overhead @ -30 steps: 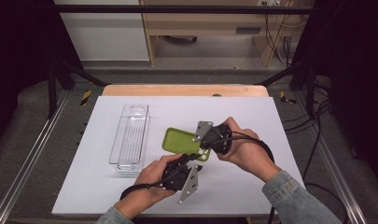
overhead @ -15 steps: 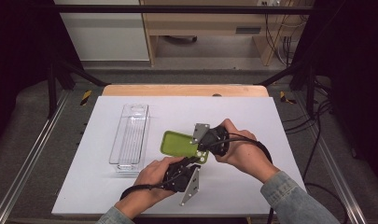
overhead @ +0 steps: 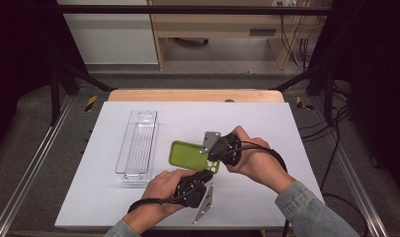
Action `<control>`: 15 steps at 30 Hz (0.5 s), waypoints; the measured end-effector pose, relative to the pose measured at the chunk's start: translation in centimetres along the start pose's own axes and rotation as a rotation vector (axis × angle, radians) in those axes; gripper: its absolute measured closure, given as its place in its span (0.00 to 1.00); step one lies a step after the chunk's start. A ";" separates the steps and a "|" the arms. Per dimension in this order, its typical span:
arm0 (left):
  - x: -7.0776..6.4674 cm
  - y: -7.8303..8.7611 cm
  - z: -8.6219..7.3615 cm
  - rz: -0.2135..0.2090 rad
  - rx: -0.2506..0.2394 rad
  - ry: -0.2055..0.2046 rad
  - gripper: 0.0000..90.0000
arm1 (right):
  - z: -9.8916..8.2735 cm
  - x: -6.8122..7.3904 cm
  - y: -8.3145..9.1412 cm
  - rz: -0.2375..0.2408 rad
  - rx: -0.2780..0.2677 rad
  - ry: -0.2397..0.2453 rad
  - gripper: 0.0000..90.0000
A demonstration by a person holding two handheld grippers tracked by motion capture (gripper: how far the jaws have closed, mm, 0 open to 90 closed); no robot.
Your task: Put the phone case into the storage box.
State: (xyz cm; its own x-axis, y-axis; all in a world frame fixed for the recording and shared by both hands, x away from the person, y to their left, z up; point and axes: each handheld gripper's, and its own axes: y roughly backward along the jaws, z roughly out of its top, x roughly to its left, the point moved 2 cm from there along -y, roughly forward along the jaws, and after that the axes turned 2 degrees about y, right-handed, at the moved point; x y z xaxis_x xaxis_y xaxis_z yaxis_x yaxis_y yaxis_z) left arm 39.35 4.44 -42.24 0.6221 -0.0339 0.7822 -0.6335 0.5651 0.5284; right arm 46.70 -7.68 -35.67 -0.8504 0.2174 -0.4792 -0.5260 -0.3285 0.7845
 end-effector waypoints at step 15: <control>-0.4 0.2 0.0 0.032 0.006 0.010 0.95 | 0.4 0.0 0.6 0.011 -0.064 0.031 0.95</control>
State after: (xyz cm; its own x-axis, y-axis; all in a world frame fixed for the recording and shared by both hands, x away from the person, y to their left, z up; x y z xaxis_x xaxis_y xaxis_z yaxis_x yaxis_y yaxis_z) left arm 39.00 4.55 -42.47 0.6065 -0.0075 0.7950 -0.6558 0.5607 0.5055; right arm 46.41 -7.54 -35.07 -0.8558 0.1847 -0.4832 -0.5151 -0.3890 0.7638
